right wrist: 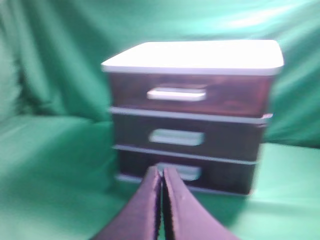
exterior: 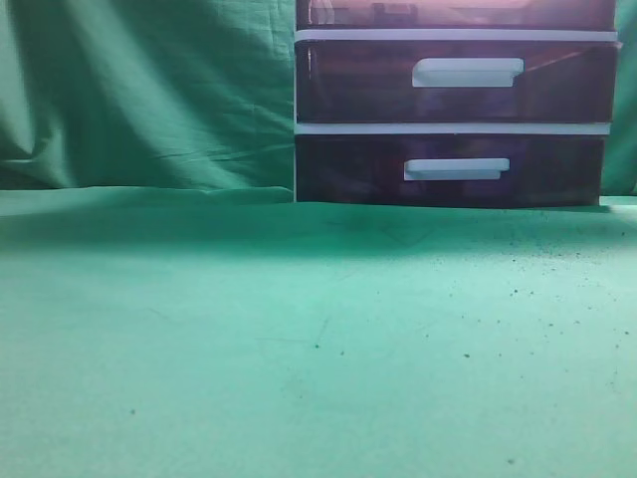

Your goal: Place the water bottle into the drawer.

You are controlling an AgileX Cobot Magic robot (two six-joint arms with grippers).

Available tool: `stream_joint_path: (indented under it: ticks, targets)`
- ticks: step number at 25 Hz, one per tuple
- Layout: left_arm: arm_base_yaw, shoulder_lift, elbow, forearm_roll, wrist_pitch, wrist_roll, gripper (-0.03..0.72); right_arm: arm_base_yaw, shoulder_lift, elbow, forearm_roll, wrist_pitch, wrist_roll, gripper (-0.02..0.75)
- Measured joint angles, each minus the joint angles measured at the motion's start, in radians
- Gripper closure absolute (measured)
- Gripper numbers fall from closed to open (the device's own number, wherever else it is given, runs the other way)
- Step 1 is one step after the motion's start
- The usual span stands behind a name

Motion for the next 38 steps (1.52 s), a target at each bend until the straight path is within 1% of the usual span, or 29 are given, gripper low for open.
stream_joint_path:
  ticks: [2,4,6,10,11,15,18,24,29,38]
  targets:
    - [0.000,0.000,0.000,0.000,0.000,0.000,0.688,-0.080,-0.069,0.068,-0.011,-0.041,0.000,0.738]
    - [0.000,0.000,0.000,0.000,0.000,0.000,0.688,-0.127,-0.128,0.131,-0.017,-0.078,0.000,0.738]
    - [0.000,0.000,0.000,0.000,0.000,0.000,0.688,-0.156,-0.185,0.198,-0.017,-0.095,0.000,0.738]
    - [0.000,0.000,0.000,0.000,0.000,0.000,0.688,-0.169,-0.242,0.324,-0.052,-0.109,0.000,0.738]
    - [0.000,0.000,0.000,0.000,0.000,0.000,0.688,-0.169,-0.244,0.362,-0.063,-0.116,0.000,0.691]
    - [0.000,0.000,0.000,0.002,0.000,0.000,0.688,-0.169,-0.244,0.494,-0.077,-0.173,0.000,0.691]
    - [0.000,0.000,0.000,0.002,0.000,0.000,0.688,-0.169,-0.244,0.560,-0.076,-0.218,0.012,0.691]
    - [0.000,0.000,0.000,0.002,0.000,0.000,0.688,-0.169,-0.244,0.570,-0.073,-0.204,0.018,0.691]
    - [0.000,0.000,0.000,0.002,0.000,0.000,0.688,-0.169,-0.244,0.572,-0.066,-0.121,0.020,0.691]
    - [0.000,0.000,0.000,0.002,0.000,0.000,0.688,-0.169,-0.244,0.572,-0.063,-0.109,0.020,0.691]
